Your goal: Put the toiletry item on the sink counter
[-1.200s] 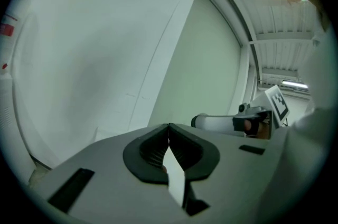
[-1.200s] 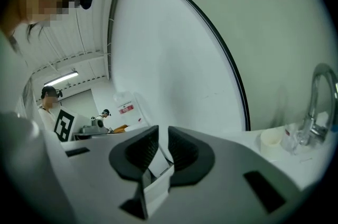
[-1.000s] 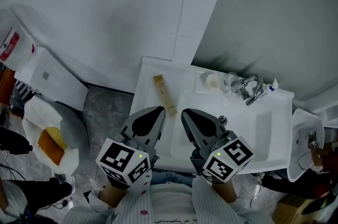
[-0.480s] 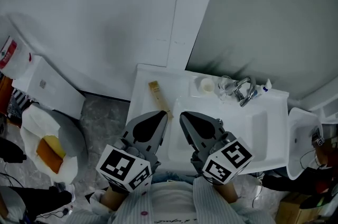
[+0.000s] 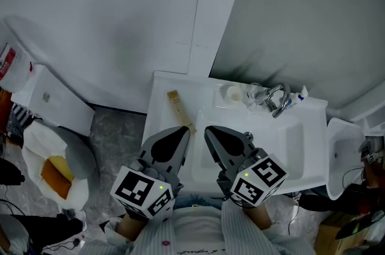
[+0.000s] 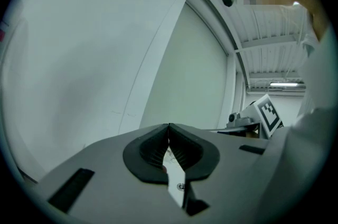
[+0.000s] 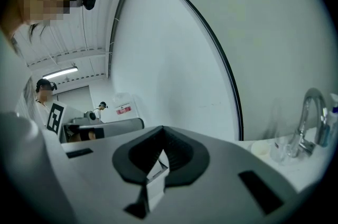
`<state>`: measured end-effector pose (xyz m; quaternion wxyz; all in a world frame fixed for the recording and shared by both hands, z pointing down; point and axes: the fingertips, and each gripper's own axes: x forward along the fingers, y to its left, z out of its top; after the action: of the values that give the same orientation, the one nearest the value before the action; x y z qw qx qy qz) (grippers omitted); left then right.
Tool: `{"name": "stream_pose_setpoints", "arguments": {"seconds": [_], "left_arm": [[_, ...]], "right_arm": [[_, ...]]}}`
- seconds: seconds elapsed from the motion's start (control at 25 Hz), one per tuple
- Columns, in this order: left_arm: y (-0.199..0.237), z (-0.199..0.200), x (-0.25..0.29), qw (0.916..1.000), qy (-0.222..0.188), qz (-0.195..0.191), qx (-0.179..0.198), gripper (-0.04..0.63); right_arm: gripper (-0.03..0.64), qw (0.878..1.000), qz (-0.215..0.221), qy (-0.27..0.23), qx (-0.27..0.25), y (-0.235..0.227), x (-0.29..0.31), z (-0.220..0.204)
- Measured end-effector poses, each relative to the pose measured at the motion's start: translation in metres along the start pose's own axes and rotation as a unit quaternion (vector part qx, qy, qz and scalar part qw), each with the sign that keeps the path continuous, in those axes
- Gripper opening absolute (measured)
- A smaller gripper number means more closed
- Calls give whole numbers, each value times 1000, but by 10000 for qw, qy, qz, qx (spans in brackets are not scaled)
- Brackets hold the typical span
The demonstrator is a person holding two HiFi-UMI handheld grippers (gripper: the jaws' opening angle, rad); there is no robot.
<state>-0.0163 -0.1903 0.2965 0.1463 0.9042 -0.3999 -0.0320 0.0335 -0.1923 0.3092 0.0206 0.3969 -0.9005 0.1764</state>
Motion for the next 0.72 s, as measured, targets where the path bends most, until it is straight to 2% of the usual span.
{"name": "stream_pose_setpoints", "arguments": {"seconds": [0.72], "left_arm": [[-1, -6, 0, 9999, 91, -69, -60, 17]], "right_arm": [[9, 9996, -27, 241, -149, 2, -1, -9]]}}
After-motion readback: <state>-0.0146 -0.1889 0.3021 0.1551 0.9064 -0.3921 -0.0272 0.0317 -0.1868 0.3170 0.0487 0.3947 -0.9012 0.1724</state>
